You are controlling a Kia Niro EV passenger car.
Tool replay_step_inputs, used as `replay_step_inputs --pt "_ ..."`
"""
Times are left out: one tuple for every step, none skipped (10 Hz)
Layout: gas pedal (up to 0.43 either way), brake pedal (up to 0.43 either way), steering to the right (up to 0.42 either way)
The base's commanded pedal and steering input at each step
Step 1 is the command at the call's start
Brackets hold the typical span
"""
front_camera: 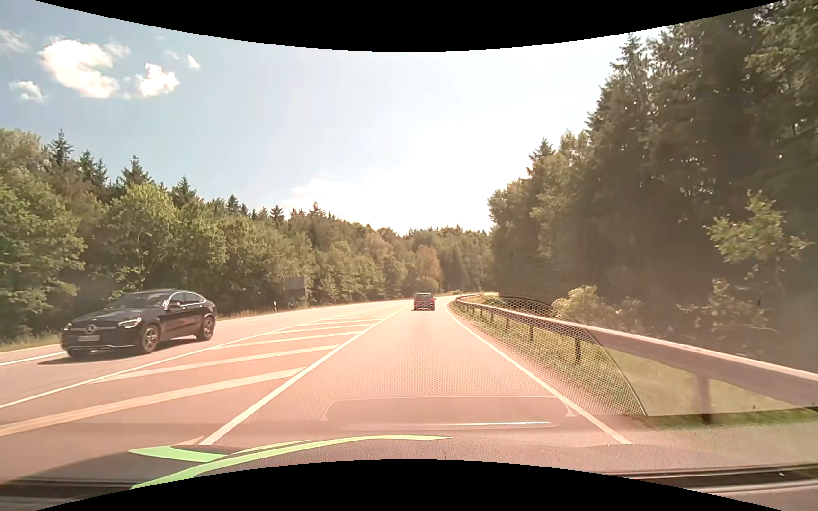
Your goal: Follow the waypoints while adhering to traffic rules and regulations
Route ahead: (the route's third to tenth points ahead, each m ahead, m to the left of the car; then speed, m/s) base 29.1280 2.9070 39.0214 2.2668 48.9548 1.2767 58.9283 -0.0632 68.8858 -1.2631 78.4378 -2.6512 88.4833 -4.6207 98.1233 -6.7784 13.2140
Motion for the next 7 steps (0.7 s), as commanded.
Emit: replay_step_inputs --pt "0.311 0.0 0.01" --pt "0.311 0.0 0.01" --pt "0.311 0.0 0.01" --pt "0.311 0.0 0.009" --pt "0.311 0.0 0.009" --pt "0.311 0.0 0.009" --pt "0.311 0.0 0.009"
